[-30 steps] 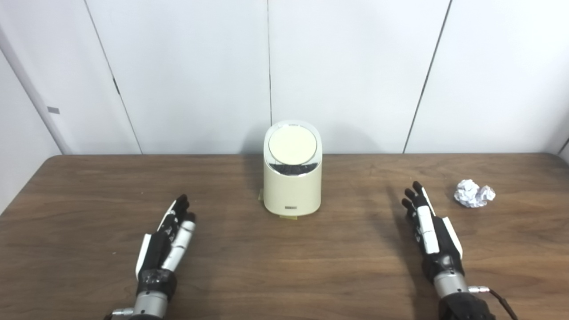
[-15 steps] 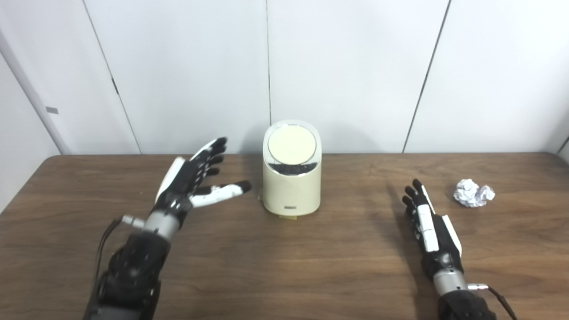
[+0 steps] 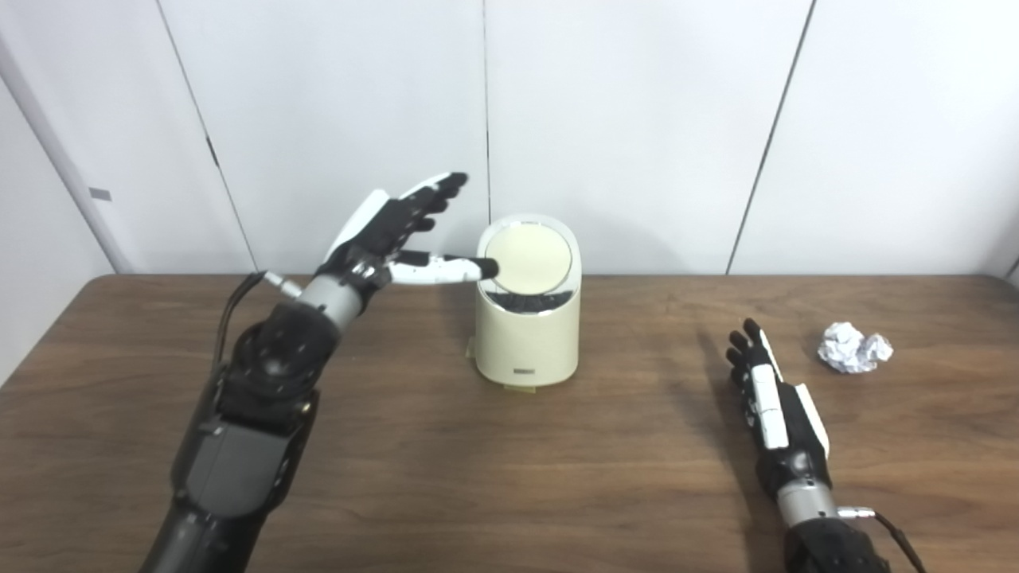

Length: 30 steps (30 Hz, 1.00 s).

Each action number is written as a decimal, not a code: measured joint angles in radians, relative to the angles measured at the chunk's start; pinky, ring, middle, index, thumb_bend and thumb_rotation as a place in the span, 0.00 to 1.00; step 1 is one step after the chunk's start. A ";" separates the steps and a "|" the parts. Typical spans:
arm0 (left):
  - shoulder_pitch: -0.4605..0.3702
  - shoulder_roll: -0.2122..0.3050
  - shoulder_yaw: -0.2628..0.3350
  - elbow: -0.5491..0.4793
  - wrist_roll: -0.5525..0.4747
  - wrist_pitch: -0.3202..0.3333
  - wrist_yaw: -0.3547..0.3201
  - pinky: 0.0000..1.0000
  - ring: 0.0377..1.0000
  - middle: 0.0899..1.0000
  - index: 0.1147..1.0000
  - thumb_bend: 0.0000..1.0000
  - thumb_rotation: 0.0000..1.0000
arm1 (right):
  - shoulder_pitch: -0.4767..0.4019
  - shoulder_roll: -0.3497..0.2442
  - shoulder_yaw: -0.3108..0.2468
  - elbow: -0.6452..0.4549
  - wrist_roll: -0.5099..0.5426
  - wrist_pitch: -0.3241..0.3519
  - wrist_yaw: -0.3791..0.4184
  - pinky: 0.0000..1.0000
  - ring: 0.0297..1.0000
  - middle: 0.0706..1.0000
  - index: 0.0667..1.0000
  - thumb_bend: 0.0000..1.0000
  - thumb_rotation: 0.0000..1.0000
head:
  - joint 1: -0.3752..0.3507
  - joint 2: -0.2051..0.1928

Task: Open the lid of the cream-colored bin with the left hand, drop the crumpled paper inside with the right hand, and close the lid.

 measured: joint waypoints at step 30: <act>-0.377 -0.016 -0.225 0.432 0.353 0.000 -0.227 0.87 0.97 0.99 0.93 0.83 0.07 | -0.002 0.031 0.029 -0.036 -0.077 0.045 -0.042 0.95 0.96 0.95 1.00 0.55 1.00 | -0.009 0.011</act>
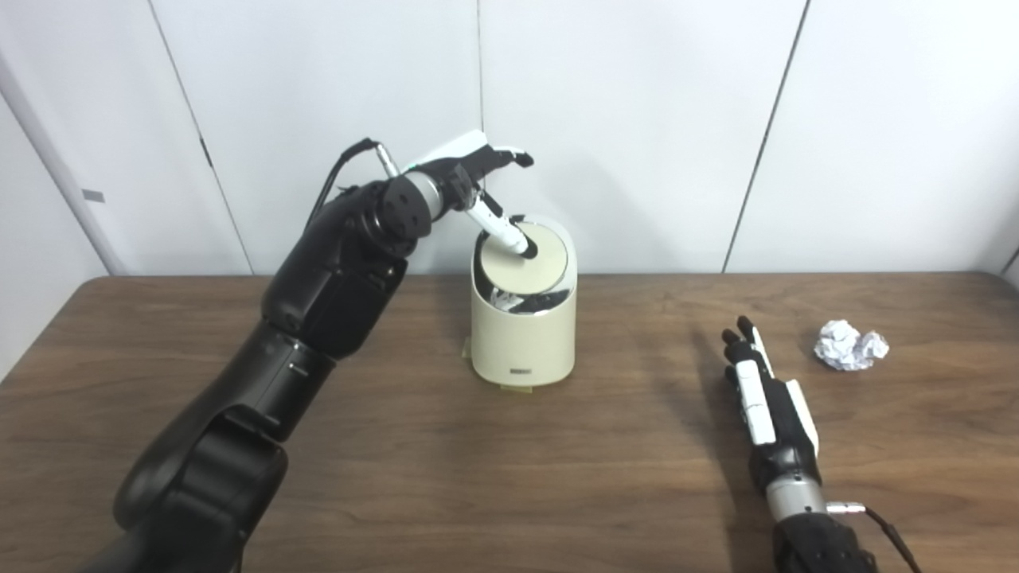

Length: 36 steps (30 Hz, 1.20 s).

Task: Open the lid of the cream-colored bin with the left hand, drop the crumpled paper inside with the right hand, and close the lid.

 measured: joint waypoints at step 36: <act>-0.027 0.003 -0.094 0.040 0.089 -0.080 0.002 0.90 1.00 1.00 0.93 0.86 0.11 | 0.003 0.008 0.007 -0.013 0.009 0.013 0.001 0.97 0.94 0.96 1.00 0.56 1.00 | -0.006 0.009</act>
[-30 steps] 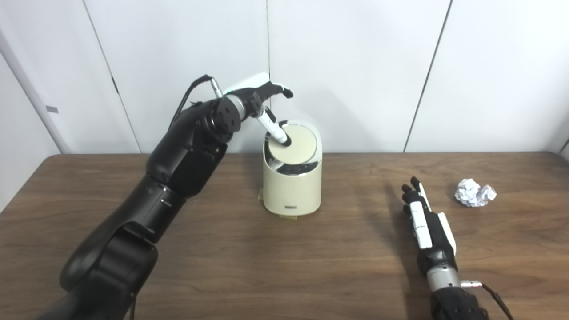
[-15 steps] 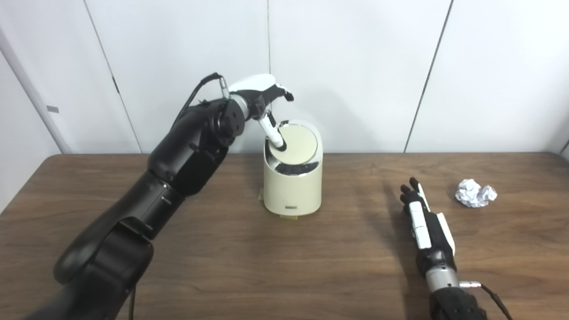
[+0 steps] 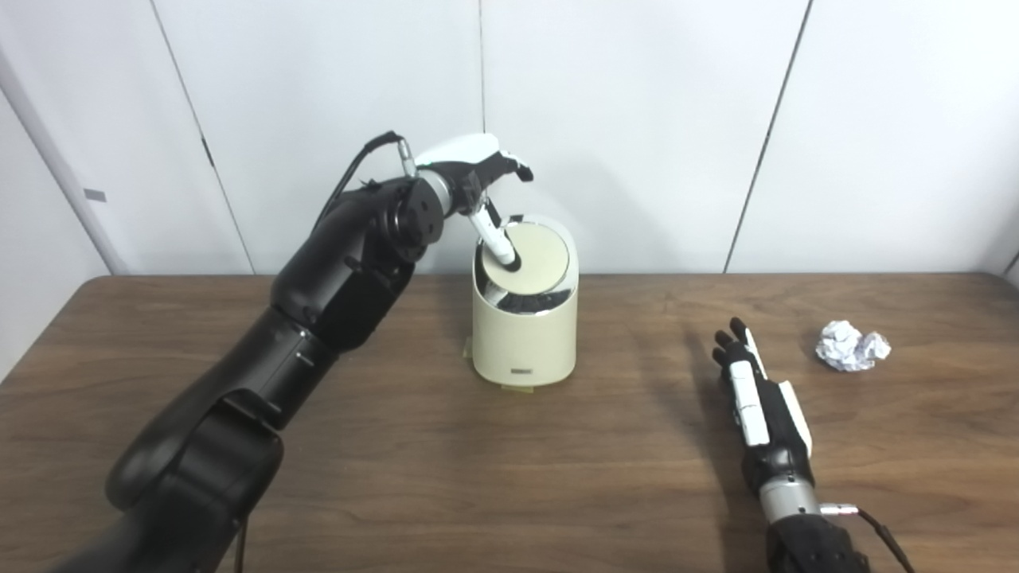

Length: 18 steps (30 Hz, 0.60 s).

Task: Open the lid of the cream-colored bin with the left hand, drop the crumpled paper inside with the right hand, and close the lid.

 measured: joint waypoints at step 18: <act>-0.001 -0.005 -0.117 -0.018 0.197 -0.146 0.073 0.97 1.00 0.97 0.94 0.92 0.07 | 0.000 0.021 0.008 -0.008 -0.011 0.014 -0.005 0.98 0.96 0.96 1.00 0.57 1.00 | -0.015 0.002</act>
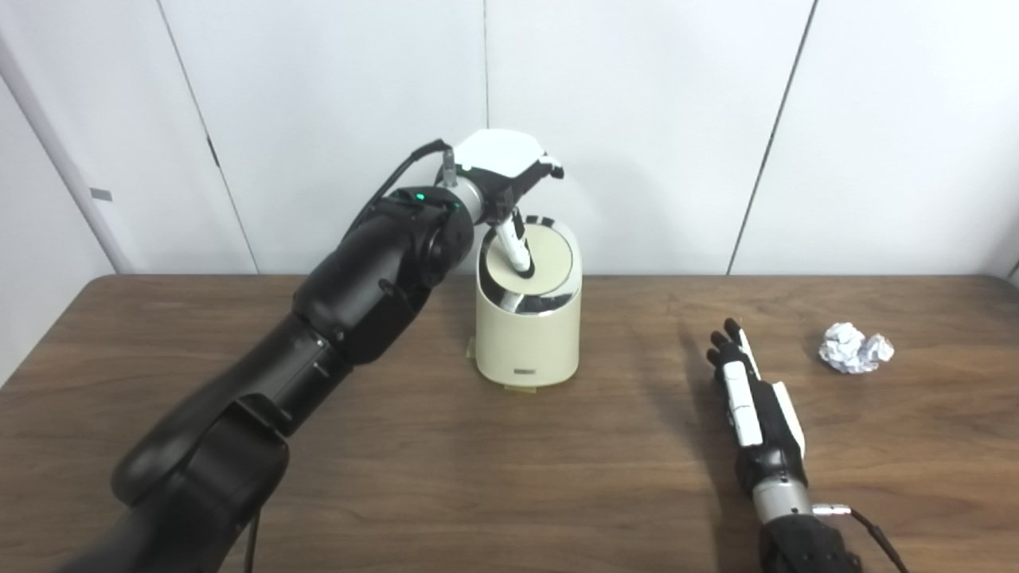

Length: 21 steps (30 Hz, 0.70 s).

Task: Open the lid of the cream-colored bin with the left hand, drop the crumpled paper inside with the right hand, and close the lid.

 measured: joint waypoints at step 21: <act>0.056 0.001 0.322 -0.181 -0.348 0.203 -0.248 0.82 0.89 0.90 0.90 0.75 0.23 | -0.003 0.004 0.000 -0.001 -0.002 0.001 0.000 0.97 0.95 0.96 1.00 0.56 1.00 | -0.015 -0.009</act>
